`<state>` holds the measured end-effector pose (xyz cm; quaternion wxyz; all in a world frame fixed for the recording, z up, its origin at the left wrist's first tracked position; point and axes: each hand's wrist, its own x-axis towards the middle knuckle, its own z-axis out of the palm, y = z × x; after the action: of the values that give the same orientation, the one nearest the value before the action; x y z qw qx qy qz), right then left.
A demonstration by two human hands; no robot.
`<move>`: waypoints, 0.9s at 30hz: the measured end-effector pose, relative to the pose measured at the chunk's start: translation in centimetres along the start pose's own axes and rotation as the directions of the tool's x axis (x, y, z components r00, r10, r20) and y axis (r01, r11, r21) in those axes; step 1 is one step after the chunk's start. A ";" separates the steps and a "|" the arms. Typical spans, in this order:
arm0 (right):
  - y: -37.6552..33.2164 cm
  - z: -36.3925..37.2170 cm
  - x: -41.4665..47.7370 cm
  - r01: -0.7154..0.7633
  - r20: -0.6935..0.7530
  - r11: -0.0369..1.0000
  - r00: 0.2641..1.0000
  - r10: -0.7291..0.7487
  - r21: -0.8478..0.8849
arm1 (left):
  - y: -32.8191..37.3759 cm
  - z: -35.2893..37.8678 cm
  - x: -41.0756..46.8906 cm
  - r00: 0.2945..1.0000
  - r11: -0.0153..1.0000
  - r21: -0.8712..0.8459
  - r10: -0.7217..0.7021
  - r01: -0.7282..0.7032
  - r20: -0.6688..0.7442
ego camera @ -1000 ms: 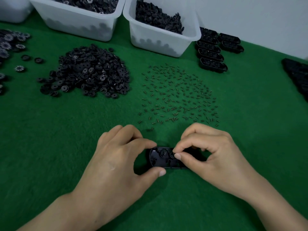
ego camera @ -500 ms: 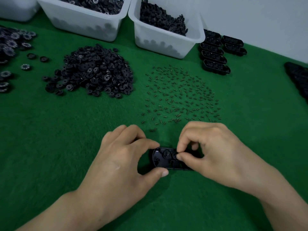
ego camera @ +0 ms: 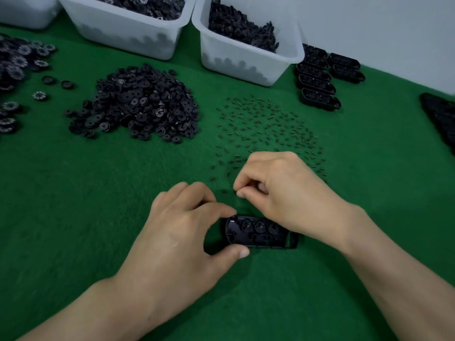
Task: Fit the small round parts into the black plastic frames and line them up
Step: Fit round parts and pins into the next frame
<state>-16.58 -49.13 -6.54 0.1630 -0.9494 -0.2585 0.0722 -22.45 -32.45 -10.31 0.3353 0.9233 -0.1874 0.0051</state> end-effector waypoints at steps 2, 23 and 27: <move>0.6 -0.4 -0.9 -0.025 -0.016 0.998 1.000 0.026 0.054 | 0.0 0.0 0.0 1.000 1.000 -0.006 0.001 -0.001 -0.002; 2.4 2.2 -7.3 0.007 -0.299 0.873 0.941 0.159 0.488 | 0.2 0.0 0.0 1.000 1.000 -0.003 0.010 -0.011 -0.019; 2.5 2.4 -7.3 0.014 -0.320 0.895 0.936 0.145 0.446 | 0.2 0.0 0.0 1.000 1.000 0.001 0.008 -0.008 -0.020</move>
<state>-22.21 -54.26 -9.28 0.4142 -0.8935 -0.1703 -0.0333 -22.48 -32.59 -10.20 0.3369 0.9225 -0.1878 0.0160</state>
